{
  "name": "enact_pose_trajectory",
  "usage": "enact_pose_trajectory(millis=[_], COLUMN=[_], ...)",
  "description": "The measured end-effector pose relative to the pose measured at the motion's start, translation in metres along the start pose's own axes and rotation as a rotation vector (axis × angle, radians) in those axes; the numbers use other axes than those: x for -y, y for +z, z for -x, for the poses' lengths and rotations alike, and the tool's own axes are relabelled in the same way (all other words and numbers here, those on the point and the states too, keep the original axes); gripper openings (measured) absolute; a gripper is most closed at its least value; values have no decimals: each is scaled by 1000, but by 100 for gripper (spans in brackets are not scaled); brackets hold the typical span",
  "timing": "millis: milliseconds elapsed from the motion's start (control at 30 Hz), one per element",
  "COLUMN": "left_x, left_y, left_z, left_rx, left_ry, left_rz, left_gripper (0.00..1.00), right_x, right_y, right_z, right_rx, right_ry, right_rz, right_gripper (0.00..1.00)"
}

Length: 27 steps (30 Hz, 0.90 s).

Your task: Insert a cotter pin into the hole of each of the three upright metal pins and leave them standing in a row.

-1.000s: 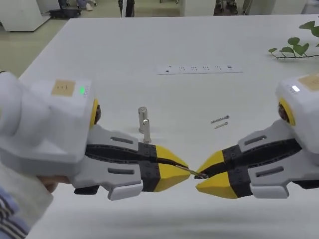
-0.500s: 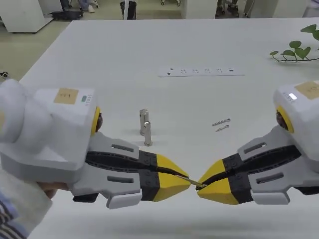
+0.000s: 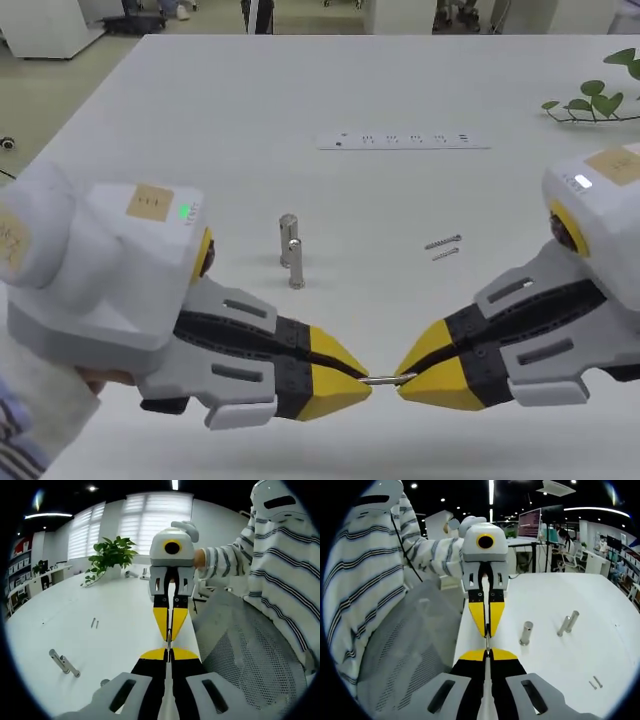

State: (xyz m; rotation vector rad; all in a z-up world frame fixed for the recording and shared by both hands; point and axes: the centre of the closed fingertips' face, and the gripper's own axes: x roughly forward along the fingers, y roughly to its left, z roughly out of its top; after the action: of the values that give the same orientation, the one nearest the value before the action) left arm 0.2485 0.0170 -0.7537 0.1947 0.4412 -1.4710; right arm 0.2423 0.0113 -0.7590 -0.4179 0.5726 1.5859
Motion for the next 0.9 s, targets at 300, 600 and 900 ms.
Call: enact_pose_trajectory(millis=[300,600,900], left_x=[2,-3,-25], left_y=[-3,-1,-3], left_z=[4,5,14], left_rx=[12,48,63], left_ry=[-3,25,141], left_rz=[24,65,41], left_gripper=[1,3,21], right_x=[-1,3,16], right_y=[1,3,4], right_z=[-4,-6,-5], right_rx=[28,64,82], right_ry=[-2,-18,-61], right_rz=[-12,-35,-60], right_gripper=[3,3,3])
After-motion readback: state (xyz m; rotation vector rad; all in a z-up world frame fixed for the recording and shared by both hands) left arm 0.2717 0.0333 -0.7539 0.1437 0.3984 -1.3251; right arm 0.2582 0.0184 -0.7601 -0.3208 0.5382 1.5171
